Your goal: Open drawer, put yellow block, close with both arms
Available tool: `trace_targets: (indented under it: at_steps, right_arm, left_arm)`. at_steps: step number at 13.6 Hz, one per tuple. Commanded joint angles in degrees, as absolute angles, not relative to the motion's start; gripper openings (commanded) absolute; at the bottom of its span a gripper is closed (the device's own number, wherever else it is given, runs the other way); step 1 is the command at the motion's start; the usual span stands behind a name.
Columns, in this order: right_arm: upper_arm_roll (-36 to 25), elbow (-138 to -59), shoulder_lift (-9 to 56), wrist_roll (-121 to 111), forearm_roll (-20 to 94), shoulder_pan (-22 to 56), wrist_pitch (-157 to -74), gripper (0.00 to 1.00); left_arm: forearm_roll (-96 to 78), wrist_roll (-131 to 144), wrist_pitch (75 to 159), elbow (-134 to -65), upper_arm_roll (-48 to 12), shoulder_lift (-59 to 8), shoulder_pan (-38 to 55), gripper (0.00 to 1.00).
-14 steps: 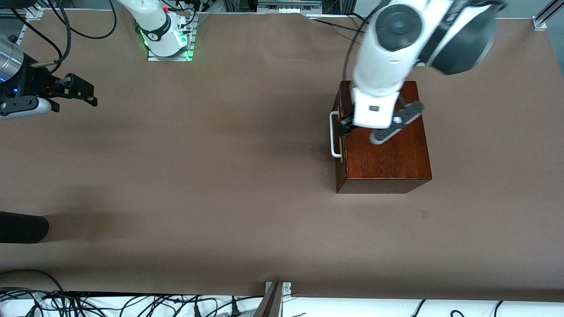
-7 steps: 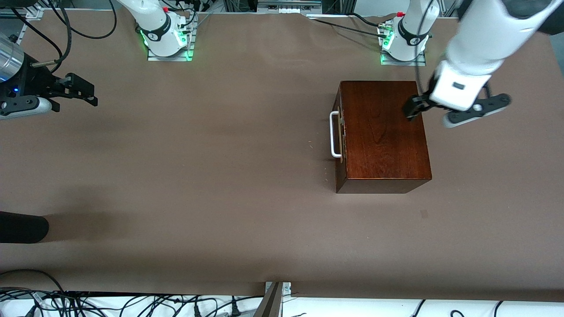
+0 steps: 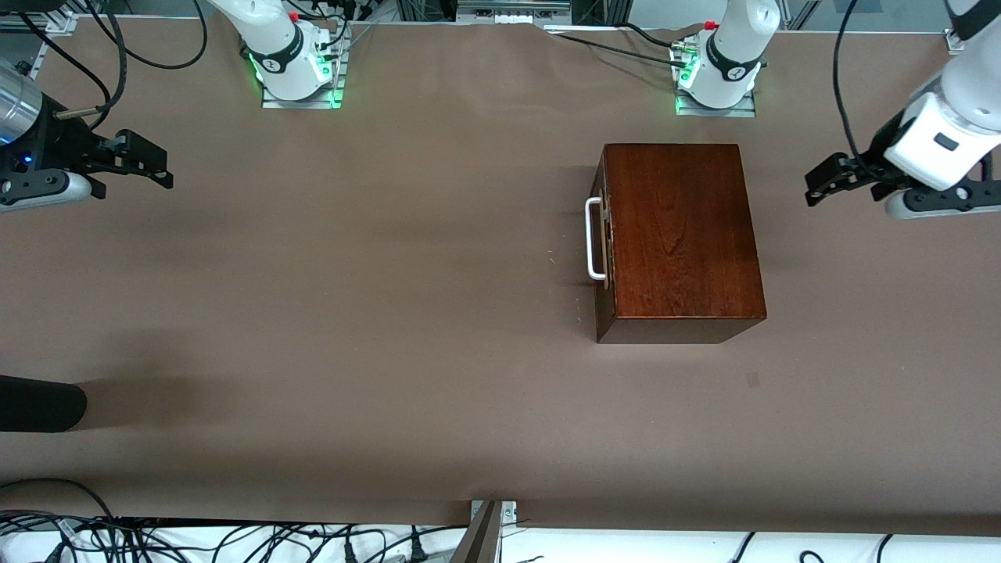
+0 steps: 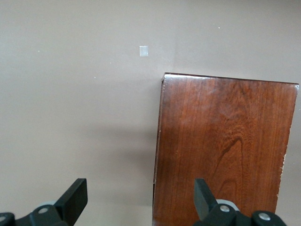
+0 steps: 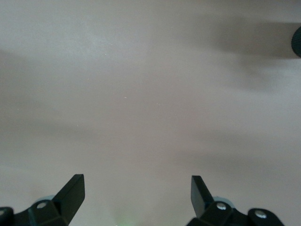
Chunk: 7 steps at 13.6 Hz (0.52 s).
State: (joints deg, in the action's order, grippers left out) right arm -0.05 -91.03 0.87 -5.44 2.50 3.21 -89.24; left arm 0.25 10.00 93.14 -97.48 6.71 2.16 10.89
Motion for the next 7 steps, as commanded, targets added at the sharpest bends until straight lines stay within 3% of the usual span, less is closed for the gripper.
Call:
trace_targets:
  at_steps: [1,7]
  right_arm:
    - [-0.18,-90.26,0.79,-5.54,3.43,3.34,-88.42,1.0]
    - [-0.26,-90.35,0.79,-6.15,3.43,3.34,-88.15,1.0]
  left_arm:
    - [-0.88,8.35,93.96,-98.61,6.77,3.43,11.07,1.0]
    - [-0.88,8.35,93.78,-98.35,7.03,3.69,10.73,1.0]
